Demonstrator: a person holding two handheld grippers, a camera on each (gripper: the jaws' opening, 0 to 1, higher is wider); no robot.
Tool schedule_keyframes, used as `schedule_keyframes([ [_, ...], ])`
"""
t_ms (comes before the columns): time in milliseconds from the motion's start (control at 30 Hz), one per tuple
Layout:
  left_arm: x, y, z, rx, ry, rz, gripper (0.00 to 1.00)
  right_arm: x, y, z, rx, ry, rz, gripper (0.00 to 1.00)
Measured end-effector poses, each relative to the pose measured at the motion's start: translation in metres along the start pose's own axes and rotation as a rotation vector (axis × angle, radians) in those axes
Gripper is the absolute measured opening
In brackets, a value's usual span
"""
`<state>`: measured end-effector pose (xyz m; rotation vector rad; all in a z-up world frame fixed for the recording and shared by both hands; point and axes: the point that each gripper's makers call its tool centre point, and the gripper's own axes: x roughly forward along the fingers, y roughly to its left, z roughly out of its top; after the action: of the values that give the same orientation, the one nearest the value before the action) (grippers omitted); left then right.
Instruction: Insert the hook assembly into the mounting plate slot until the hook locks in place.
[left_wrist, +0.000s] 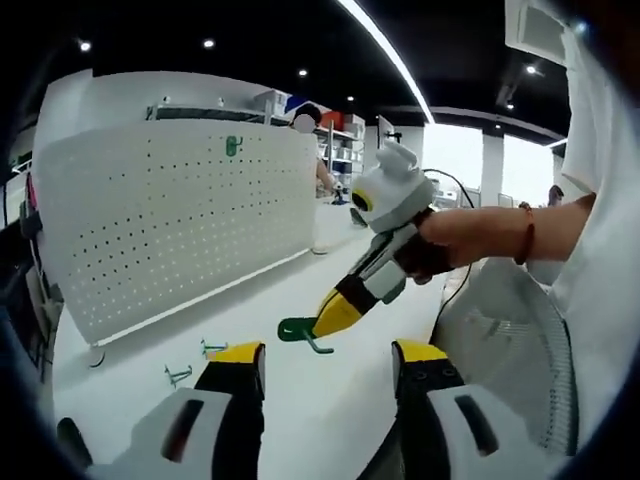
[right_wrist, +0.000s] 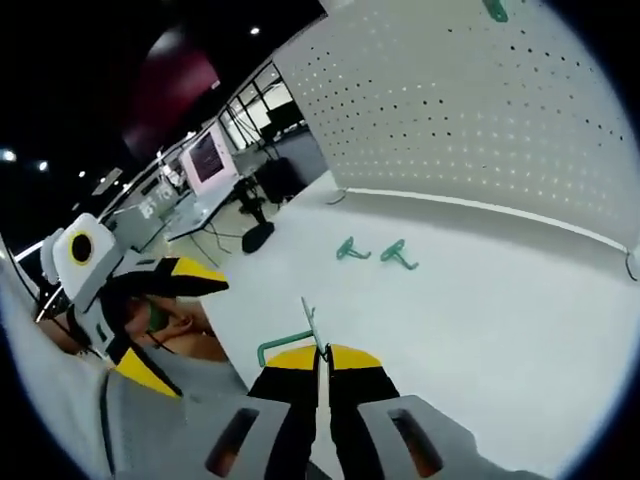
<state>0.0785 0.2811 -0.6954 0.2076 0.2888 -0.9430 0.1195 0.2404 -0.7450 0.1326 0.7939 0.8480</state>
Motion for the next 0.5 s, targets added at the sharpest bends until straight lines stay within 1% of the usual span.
schedule_keyframes([
  [33,0.000,-0.001,-0.001,0.020,0.011,-0.002,0.53,-0.001,0.003,-0.001,0.018,0.008,0.010,0.01],
  [67,0.000,-0.002,-0.003,0.019,0.023,-0.010,0.52,-0.001,0.003,0.000,0.028,0.005,0.007,0.01],
  [133,0.001,-0.004,-0.005,0.025,0.037,-0.020,0.52,0.000,0.007,-0.001,0.019,0.012,0.017,0.01],
  [233,0.001,-0.006,-0.004,0.082,0.044,-0.021,0.51,0.001,0.012,-0.004,0.019,0.035,0.031,0.01],
  [300,0.002,-0.009,-0.005,0.093,0.052,-0.024,0.50,0.000,0.014,-0.004,0.023,0.042,0.037,0.01],
  [367,0.004,-0.008,-0.006,0.094,0.056,-0.020,0.48,-0.001,0.017,-0.004,0.040,0.053,0.048,0.01],
  [400,0.004,-0.009,-0.006,0.106,0.056,-0.017,0.47,-0.002,0.018,-0.005,0.054,0.061,0.055,0.01],
  [433,0.005,-0.009,-0.006,0.145,0.061,-0.014,0.45,-0.002,0.018,-0.005,0.062,0.065,0.056,0.01],
  [467,0.005,-0.010,-0.006,0.160,0.068,-0.013,0.43,-0.003,0.018,-0.005,0.068,0.070,0.057,0.01],
  [500,0.006,-0.010,-0.006,0.158,0.072,-0.013,0.41,-0.004,0.019,-0.005,0.065,0.075,0.060,0.01],
])
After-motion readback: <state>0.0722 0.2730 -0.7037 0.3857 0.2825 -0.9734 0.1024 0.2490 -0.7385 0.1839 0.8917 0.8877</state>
